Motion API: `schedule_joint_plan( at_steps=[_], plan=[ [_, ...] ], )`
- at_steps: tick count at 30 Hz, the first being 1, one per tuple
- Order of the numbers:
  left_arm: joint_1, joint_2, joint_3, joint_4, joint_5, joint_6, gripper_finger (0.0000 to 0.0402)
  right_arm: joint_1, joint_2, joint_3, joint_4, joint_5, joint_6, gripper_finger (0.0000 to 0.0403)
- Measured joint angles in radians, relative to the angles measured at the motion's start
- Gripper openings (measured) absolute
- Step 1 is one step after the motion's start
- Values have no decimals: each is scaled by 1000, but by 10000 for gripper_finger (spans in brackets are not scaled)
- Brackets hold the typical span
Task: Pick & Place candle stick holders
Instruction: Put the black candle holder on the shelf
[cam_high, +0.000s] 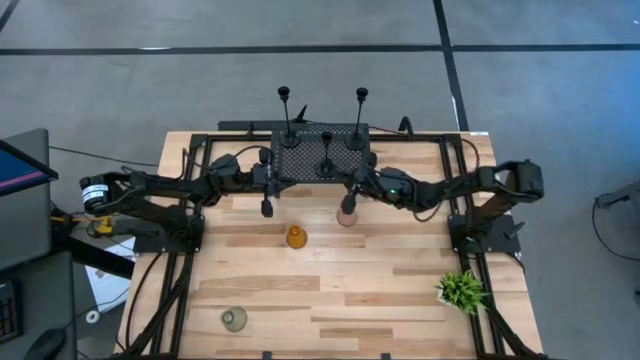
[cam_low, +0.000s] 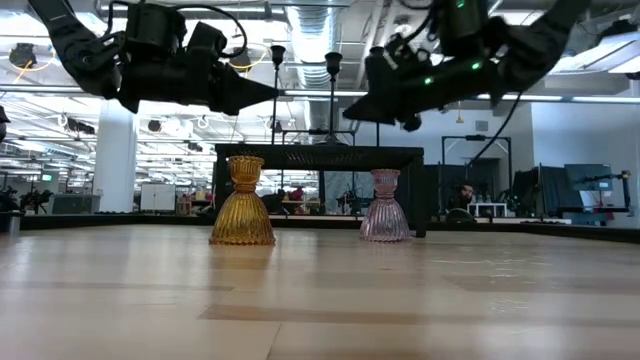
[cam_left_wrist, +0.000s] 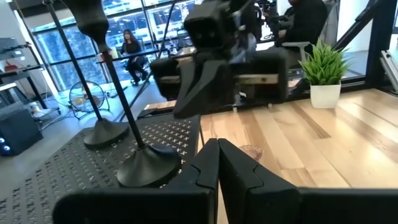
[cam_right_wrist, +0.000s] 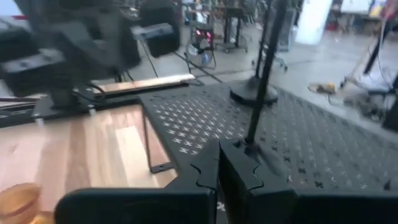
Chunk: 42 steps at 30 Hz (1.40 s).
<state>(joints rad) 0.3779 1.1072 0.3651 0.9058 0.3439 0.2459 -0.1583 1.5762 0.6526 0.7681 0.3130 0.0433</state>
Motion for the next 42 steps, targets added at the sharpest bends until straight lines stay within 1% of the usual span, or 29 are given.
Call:
schedule_joint_plan(
  at_steps=[6,11,33,35,40,42],
  plan=[
    [1,0,-1,0,0,0,5,-37,61,52,-84,1,37,0],
    [3,0,-1,0,0,0,5,-44,68,74,-108,1,37,0],
    [3,0,-1,0,0,0,5,-51,67,83,-77,10,38,0],
    [3,0,-1,0,0,0,5,-51,67,105,-103,28,37,0],
    [3,0,-1,0,0,0,5,-48,67,175,-241,37,38,0],
    [3,0,-1,0,0,0,5,-41,67,199,-274,74,37,0]
  ],
)
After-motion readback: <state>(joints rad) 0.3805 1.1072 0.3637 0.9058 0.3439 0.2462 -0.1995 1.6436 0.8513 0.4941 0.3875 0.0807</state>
